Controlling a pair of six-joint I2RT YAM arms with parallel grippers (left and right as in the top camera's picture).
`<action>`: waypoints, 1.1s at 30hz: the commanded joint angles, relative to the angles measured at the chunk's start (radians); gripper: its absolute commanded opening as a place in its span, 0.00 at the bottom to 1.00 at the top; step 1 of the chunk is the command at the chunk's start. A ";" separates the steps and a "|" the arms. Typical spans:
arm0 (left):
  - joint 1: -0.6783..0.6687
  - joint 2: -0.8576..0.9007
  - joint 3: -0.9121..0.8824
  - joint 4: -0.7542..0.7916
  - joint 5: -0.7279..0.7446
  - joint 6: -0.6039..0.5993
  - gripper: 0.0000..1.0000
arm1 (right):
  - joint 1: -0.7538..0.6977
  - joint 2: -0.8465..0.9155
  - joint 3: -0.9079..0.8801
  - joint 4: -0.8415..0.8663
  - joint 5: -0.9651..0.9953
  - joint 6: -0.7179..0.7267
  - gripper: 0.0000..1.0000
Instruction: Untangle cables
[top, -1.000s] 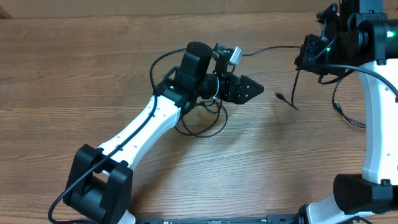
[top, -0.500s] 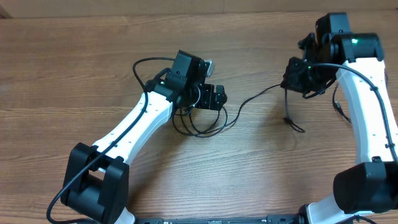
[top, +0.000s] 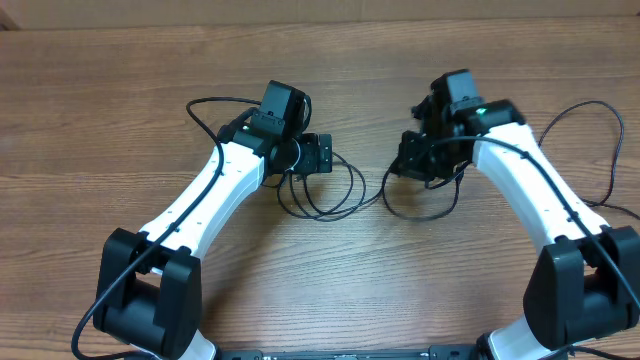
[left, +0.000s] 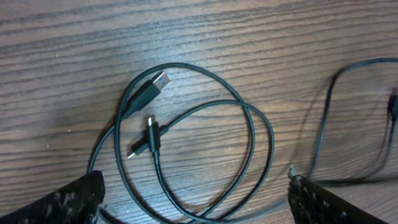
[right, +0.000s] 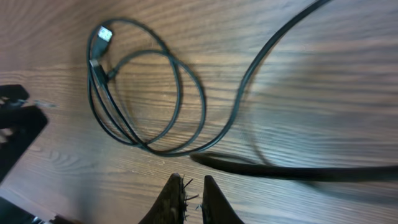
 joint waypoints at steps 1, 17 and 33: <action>-0.002 0.002 0.002 -0.005 -0.017 -0.018 0.93 | 0.052 -0.003 -0.078 0.088 0.011 0.080 0.08; -0.002 0.002 0.001 -0.021 -0.017 -0.013 0.95 | 0.158 -0.003 -0.215 0.247 0.208 0.278 0.32; -0.002 0.002 0.001 -0.024 -0.016 -0.014 0.95 | 0.138 -0.101 0.213 -0.314 0.265 0.082 0.59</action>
